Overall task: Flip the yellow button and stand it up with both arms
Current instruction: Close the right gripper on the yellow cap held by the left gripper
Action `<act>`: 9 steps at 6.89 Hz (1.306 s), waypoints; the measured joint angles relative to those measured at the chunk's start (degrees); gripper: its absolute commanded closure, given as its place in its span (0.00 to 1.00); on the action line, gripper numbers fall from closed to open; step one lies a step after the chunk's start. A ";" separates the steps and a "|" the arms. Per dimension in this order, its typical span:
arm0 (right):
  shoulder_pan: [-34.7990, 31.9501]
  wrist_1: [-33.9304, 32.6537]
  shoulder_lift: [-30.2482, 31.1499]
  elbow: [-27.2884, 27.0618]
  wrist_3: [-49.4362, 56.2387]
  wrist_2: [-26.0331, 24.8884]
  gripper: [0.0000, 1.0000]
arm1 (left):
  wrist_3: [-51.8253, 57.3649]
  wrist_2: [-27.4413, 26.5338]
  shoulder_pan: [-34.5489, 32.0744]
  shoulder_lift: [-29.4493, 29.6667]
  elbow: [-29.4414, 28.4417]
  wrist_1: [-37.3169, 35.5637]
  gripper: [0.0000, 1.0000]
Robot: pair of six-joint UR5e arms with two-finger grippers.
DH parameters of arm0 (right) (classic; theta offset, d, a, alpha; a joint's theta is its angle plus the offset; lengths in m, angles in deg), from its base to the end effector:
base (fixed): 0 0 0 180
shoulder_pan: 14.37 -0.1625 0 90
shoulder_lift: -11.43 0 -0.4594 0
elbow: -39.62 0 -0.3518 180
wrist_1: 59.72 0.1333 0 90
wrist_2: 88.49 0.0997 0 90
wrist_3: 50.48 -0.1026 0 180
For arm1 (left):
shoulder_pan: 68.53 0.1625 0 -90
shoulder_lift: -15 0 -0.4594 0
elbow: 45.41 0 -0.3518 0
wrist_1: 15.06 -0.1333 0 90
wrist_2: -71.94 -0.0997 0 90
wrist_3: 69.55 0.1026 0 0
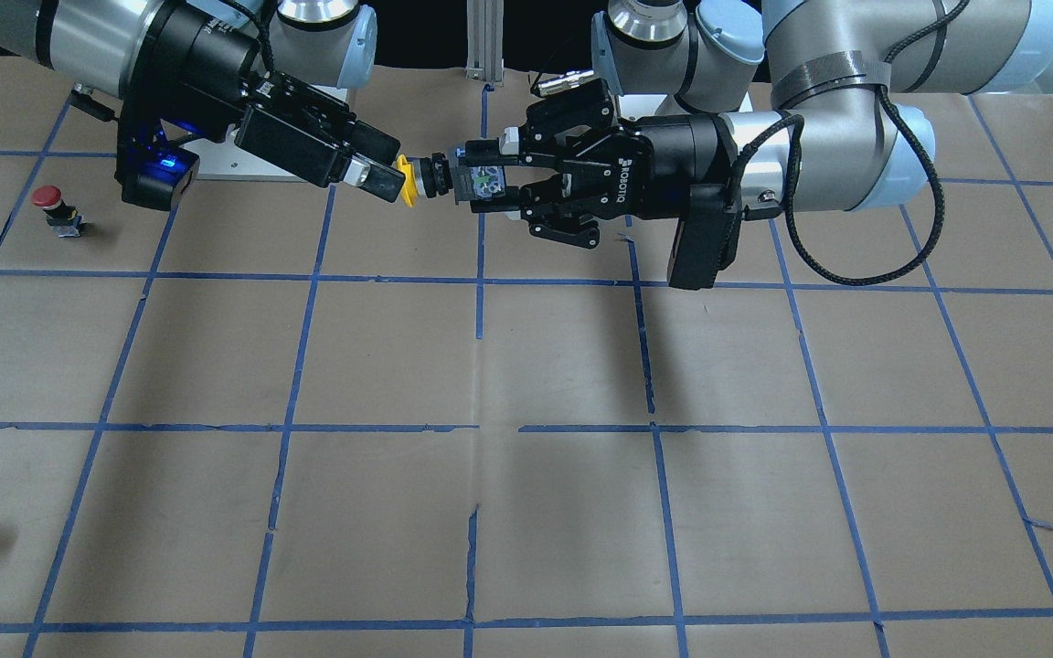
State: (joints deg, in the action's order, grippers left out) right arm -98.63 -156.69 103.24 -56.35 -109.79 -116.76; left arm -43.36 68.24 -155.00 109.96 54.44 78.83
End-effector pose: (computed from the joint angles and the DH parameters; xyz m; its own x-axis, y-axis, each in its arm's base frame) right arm 0.1787 -0.4585 0.5525 -0.1568 0.8569 -0.4911 0.4599 0.5034 0.7314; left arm -0.2062 -0.4858 0.4920 -0.0659 0.1271 0.9897 -0.0326 0.9910 -0.1295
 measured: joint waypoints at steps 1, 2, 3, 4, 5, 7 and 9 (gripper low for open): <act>-0.02 0.01 -0.46 -0.01 -0.06 0.91 0.05 | -0.04 0.00 -0.01 -0.14 0.00 -0.02 0.61; -0.02 0.04 -1.01 -0.01 -0.09 1.96 0.09 | -0.10 0.00 -0.02 -0.35 0.00 -0.02 0.61; -0.02 0.08 -1.26 -0.01 -0.12 2.39 0.15 | -0.10 0.00 -0.02 -0.50 0.00 -0.02 0.61; -0.03 0.10 -1.32 -0.01 -0.16 2.53 0.29 | -0.11 0.00 -0.02 -0.66 0.00 -0.02 0.61; -0.03 0.11 -1.33 -0.01 -0.18 2.58 0.43 | -0.13 0.00 -0.02 -0.81 0.00 -0.02 0.61; -0.03 0.14 -1.13 -0.01 -0.19 2.71 0.65 | -0.13 0.00 0.03 -1.05 0.00 -0.02 0.61; -0.03 0.19 -0.92 -0.01 -0.17 3.19 0.77 | -0.23 0.01 0.07 -1.45 -0.03 -0.08 0.60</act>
State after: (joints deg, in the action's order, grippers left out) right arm -98.66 -156.50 102.31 -56.36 -109.96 -113.57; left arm -43.58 68.25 -154.93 108.50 54.41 78.75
